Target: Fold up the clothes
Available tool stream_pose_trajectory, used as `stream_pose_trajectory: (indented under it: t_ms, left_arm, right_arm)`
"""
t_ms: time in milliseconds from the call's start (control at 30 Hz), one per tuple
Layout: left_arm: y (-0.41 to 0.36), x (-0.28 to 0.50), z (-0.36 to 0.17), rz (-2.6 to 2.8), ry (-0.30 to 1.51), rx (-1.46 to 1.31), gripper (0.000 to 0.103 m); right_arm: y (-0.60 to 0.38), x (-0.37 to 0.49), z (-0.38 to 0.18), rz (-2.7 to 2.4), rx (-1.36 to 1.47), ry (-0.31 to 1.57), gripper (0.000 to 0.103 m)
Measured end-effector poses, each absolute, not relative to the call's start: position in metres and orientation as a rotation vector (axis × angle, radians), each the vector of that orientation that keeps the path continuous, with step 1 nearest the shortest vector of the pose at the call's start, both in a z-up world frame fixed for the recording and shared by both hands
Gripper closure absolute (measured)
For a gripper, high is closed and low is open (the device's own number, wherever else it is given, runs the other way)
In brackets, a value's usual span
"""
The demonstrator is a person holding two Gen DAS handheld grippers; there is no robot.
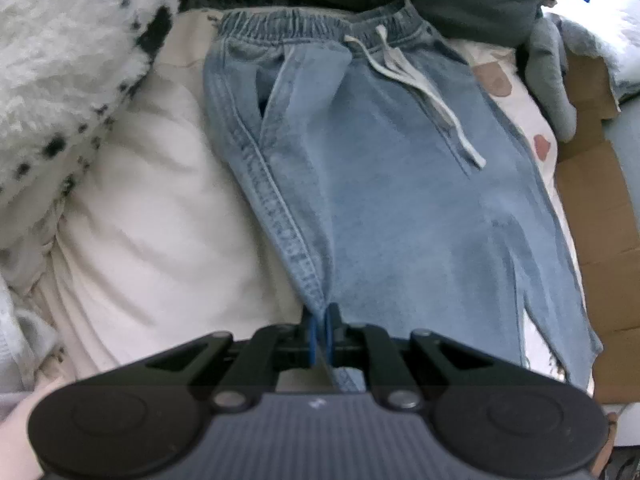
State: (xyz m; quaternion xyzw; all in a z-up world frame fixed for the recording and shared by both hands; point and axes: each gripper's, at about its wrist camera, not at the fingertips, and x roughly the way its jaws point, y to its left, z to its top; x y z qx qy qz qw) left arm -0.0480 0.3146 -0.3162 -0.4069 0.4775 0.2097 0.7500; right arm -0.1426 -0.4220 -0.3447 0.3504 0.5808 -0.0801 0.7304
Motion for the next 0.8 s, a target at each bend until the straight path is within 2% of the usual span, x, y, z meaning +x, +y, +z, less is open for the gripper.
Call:
stream_pose_trajectory:
  t_ms: [200,500,800]
  left_arm:
    - [0.322,-0.051,-0.340,0.487,1.012,-0.980,0.096]
    - [0.348,-0.053,-0.342,0.520,0.925,-0.990,0.090]
    - [0.380,-0.039,-0.347,0.526,0.912,-0.954,0.090]
  right_arm:
    - [-0.420,-0.147,-0.362,-0.189,0.779,1.290,0.101]
    - [-0.421,-0.141,-0.343,-0.191,0.744,1.282,0.101]
    - [-0.417,-0.131,-0.326,-0.207,0.690,1.266,0.101]
